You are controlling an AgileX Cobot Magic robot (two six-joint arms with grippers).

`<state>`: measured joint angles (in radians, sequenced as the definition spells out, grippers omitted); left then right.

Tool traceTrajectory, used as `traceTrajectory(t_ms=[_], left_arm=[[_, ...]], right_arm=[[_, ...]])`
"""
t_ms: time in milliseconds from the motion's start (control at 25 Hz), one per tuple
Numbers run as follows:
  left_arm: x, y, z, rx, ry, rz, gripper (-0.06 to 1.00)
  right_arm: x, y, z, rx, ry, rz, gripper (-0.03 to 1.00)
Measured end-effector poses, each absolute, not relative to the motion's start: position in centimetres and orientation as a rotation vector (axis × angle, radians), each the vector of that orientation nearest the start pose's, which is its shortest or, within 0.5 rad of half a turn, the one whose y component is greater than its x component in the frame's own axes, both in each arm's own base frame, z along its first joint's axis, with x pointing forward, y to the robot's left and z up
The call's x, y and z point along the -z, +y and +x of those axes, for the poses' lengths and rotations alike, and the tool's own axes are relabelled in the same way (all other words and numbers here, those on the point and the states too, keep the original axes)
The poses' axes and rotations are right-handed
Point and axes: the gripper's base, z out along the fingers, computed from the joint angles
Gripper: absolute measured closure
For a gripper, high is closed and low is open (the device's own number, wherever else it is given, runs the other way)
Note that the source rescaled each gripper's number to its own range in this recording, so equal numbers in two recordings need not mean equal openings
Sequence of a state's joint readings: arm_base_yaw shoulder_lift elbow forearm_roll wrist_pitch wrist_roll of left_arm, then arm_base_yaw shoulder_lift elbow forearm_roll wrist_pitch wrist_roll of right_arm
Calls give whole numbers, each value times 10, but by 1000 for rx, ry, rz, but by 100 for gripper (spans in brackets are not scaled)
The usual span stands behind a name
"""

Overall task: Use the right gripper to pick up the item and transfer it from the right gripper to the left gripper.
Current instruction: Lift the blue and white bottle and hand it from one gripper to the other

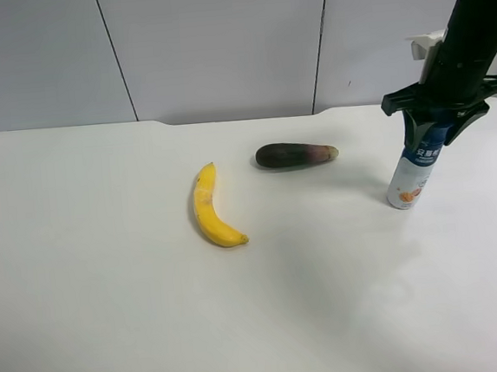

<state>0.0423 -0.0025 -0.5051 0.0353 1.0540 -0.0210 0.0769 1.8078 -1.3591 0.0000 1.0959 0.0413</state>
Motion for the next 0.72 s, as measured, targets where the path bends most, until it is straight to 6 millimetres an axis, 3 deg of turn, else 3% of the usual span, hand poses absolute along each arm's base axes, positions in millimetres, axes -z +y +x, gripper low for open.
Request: traceTrajectory(t_ms=[360, 720], left_arm=[[-279, 3, -6, -55, 2029, -66, -6], [-279, 3, -6, -55, 2029, -66, -6]], right_arm=[[-235, 27, 355, -10, 3030, -54, 97], [-296, 33, 338, -105, 2928, -51, 97]])
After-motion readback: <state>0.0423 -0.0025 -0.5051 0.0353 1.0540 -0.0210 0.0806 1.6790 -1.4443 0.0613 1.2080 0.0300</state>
